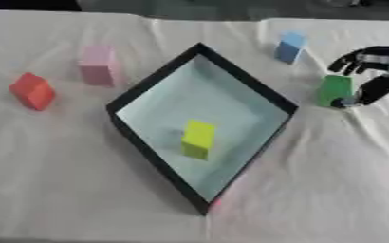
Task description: Pick up objects on the table and place them in the box.
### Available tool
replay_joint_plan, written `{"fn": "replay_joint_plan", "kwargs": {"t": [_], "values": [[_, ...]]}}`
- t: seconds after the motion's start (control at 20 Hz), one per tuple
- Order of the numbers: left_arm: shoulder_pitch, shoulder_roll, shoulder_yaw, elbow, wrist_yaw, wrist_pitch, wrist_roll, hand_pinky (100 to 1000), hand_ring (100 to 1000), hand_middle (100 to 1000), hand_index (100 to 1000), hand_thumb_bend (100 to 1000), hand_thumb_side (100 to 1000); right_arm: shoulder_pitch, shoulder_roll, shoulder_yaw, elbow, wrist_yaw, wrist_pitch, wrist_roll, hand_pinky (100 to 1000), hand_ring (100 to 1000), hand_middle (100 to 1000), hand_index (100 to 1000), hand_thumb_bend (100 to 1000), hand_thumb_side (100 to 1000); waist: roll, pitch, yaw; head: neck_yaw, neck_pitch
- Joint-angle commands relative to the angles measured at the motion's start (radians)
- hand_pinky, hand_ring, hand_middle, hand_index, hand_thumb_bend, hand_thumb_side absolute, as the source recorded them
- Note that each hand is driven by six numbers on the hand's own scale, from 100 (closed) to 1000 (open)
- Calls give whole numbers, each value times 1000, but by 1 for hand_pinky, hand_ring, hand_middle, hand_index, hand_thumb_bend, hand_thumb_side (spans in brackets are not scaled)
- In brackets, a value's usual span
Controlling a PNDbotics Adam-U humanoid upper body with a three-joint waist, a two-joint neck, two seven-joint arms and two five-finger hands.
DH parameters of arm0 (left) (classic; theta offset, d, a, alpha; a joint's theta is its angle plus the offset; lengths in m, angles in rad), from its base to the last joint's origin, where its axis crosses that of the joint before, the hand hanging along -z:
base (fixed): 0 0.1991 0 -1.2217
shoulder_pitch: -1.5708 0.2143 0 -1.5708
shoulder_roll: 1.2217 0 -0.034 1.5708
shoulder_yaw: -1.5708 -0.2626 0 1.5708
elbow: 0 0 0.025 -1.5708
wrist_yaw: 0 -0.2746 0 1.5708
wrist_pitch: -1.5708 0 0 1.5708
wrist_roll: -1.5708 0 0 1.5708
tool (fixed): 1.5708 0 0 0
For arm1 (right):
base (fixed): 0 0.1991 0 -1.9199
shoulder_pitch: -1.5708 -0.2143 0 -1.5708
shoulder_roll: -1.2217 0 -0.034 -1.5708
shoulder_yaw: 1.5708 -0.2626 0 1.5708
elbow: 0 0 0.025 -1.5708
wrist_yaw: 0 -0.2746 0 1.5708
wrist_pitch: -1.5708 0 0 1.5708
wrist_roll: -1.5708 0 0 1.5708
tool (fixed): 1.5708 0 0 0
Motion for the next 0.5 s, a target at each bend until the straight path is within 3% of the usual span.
{"fn": "replay_joint_plan", "kwargs": {"t": [0.05, 0.2, 0.5], "values": [[-11, 14, 0, -19, 3, -1, -4, 800, 773, 787, 822, 276, 680, -20, -14, -7, 19, 23, -10, -2, 869, 853, 839, 894, 477, 306, 4, -8, -1, -3, -15], [-12, 13, 0, -19, 3, -1, -4, 801, 773, 786, 822, 276, 681, -20, -4, -11, 38, 34, -9, -17, 857, 822, 779, 862, 464, 277, 5, -7, -1, -3, -15], [-12, 14, -2, -19, 4, 0, -7, 801, 774, 784, 821, 275, 681, -34, 10, -15, 45, 23, 25, -75, 815, 737, 594, 694, 423, 100, 4, -9, 1, -1, -16]]}}
